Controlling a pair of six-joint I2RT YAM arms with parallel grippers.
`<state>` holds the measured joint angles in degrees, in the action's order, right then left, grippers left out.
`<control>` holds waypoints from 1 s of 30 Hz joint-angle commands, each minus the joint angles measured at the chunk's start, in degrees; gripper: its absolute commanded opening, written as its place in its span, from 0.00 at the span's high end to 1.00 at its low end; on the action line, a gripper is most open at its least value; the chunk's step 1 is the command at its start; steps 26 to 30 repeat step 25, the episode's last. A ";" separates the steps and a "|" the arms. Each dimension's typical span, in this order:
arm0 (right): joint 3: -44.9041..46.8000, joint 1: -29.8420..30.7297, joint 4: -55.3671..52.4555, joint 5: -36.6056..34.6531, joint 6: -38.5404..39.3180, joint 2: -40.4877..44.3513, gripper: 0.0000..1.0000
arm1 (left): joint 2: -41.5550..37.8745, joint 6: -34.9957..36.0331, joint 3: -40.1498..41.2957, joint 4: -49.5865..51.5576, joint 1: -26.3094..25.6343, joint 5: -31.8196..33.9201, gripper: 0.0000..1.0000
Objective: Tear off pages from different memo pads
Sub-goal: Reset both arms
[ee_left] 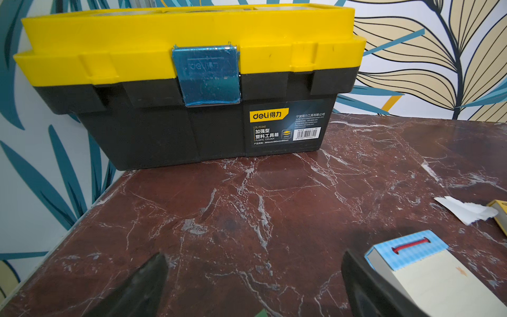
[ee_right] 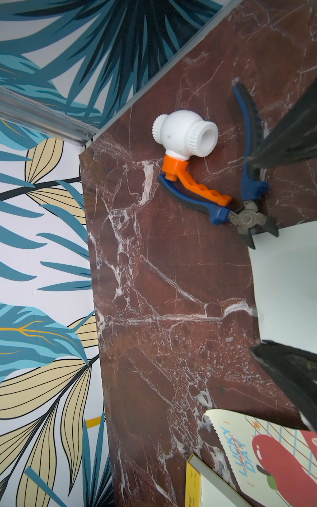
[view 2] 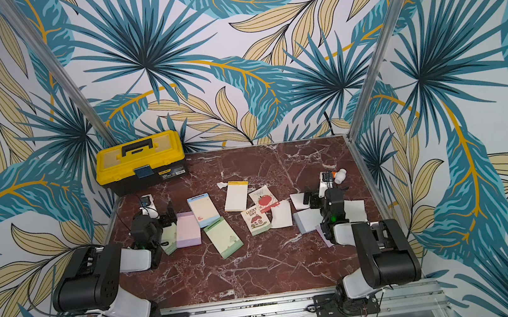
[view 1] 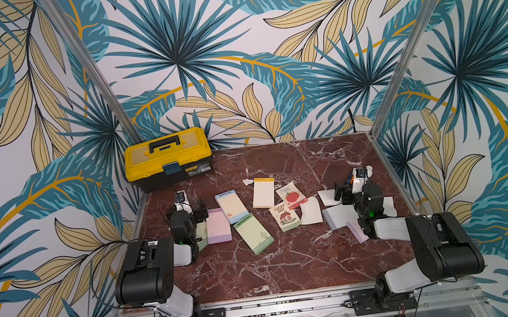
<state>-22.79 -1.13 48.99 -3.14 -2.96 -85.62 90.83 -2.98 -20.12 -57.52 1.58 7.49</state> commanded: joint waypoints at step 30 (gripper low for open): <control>-1.19 0.96 -1.71 -0.03 1.42 -0.43 0.00 | -0.89 0.52 -0.45 0.30 -0.04 -0.62 0.00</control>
